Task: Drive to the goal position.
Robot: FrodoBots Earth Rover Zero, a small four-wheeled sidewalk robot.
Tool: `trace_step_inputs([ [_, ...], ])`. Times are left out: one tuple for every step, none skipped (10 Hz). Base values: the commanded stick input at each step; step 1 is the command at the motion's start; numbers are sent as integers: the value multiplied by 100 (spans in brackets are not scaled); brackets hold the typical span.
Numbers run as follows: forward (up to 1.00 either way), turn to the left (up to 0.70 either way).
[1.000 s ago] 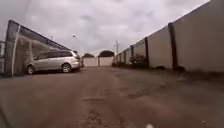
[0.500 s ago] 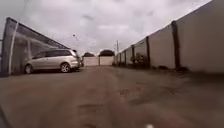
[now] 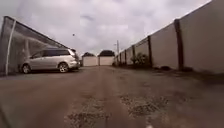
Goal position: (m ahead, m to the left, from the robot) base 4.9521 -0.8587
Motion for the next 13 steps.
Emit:
trace_step_inputs([
  [60,11],
  [60,4],
  [60,1],
  [60,0],
  [60,0],
  [60,0],
  [60,0],
  [60,0],
  [60,0],
  [60,6],
  [60,10],
  [60,12],
  [60,4],
])
